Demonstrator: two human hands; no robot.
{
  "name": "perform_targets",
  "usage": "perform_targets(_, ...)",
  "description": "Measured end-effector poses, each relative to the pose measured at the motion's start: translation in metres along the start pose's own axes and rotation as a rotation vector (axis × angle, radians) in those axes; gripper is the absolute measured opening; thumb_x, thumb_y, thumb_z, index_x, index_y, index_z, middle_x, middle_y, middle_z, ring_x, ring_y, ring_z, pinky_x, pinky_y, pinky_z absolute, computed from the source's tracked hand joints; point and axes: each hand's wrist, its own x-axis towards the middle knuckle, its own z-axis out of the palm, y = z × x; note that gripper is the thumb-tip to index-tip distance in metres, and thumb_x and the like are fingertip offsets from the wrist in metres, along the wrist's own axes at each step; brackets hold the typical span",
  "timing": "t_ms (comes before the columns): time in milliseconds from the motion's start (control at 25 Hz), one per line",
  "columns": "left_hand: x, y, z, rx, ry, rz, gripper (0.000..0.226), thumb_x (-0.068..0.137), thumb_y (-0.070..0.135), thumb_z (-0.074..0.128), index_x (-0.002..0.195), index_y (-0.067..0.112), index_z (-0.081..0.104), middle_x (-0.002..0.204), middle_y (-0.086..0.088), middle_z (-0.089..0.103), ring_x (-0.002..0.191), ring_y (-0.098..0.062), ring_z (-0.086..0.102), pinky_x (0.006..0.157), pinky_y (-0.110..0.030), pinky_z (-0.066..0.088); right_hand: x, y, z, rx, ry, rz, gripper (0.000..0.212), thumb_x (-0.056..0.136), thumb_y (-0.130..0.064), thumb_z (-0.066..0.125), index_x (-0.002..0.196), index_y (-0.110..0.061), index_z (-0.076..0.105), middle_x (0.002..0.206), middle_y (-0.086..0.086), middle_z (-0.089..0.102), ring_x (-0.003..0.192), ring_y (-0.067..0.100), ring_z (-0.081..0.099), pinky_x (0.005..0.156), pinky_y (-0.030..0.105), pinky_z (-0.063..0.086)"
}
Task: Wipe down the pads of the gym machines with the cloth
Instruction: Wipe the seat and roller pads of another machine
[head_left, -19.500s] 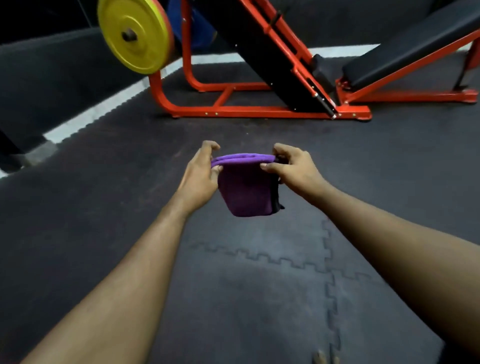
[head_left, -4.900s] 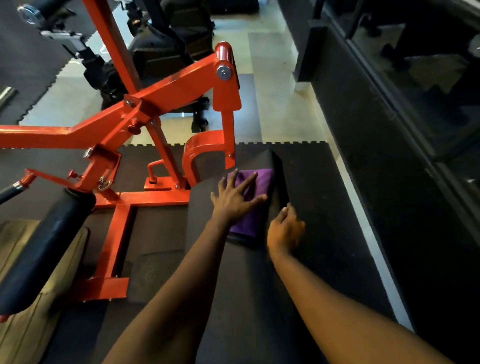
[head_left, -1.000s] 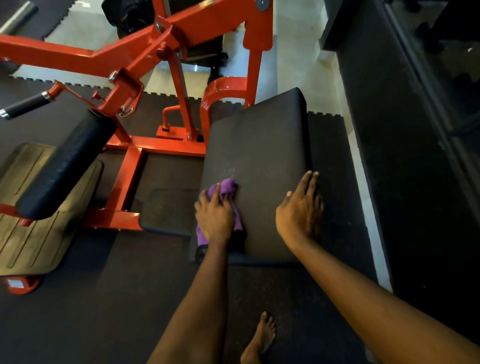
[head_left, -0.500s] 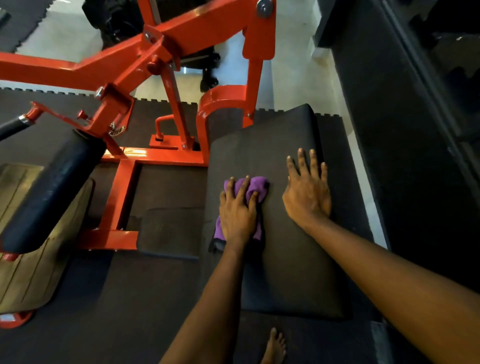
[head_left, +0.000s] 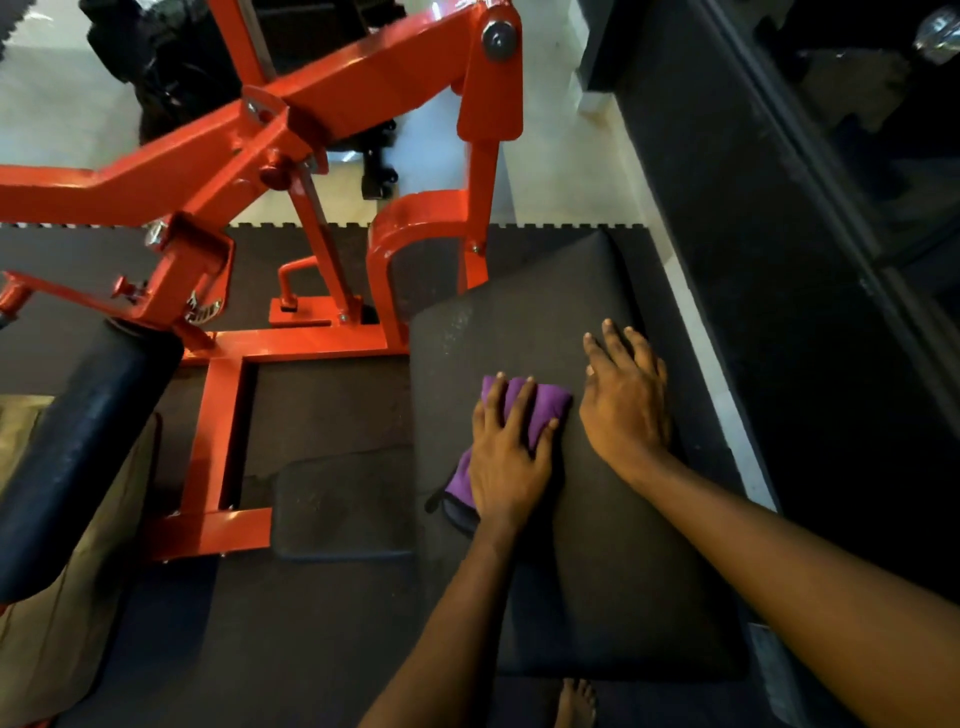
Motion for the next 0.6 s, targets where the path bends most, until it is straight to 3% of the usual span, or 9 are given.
perform_targets(80,0.045,-0.005,0.003,0.03,-0.05,0.03,0.053,0.098,0.051,0.049,0.148,0.035,0.045,0.164,0.002,0.026,0.15,-0.026,0.023,0.113,-0.034,0.032,0.015,-0.004,0.003,-0.001,-0.004,0.003,0.046,0.099,-0.017,0.05,0.145,-0.014,0.054,0.159,0.008,0.041,0.148,0.03,0.031,0.116,0.05,0.029)
perform_targets(200,0.121,-0.039,0.003,0.048,-0.04,0.073,0.051,0.098,0.041,0.052,0.147,0.027,0.05,0.16,-0.011,0.033,0.148,-0.036,0.027,0.119,-0.043,0.028,0.053,0.004,0.004,-0.071,-0.062,-0.027,0.051,0.101,-0.024,0.048,0.152,-0.021,0.045,0.165,0.007,0.029,0.154,0.03,0.018,0.123,0.049,0.019)
perform_targets(360,0.143,-0.059,-0.009,-0.048,0.077,-0.19,0.055,0.097,0.041,0.057,0.149,0.023,0.048,0.161,-0.016,0.031,0.149,-0.035,0.025,0.12,-0.034,0.02,0.1,0.009,0.007,-0.077,-0.133,-0.098,0.051,0.106,-0.03,0.041,0.157,-0.025,0.035,0.169,0.006,0.015,0.156,0.028,0.006,0.126,0.047,0.014)
perform_targets(480,0.114,-0.034,-0.005,0.019,0.027,-0.048,0.06,0.093,0.052,0.054,0.15,0.033,0.045,0.163,-0.001,0.028,0.15,-0.023,0.023,0.113,-0.027,0.024,0.108,0.003,0.015,-0.168,-0.126,-0.095,0.053,0.108,-0.034,0.033,0.159,-0.026,0.028,0.169,0.007,0.011,0.156,0.03,0.005,0.126,0.046,0.016)
perform_targets(600,0.152,-0.018,0.002,0.007,-0.04,0.054,0.049,0.098,0.047,0.054,0.146,0.038,0.048,0.163,0.003,0.029,0.149,-0.024,0.024,0.117,-0.034,0.025,0.105,0.0,0.017,-0.209,-0.135,-0.064,0.054,0.108,-0.036,0.028,0.16,-0.026,0.022,0.169,0.008,0.009,0.156,0.03,0.003,0.126,0.046,0.015)
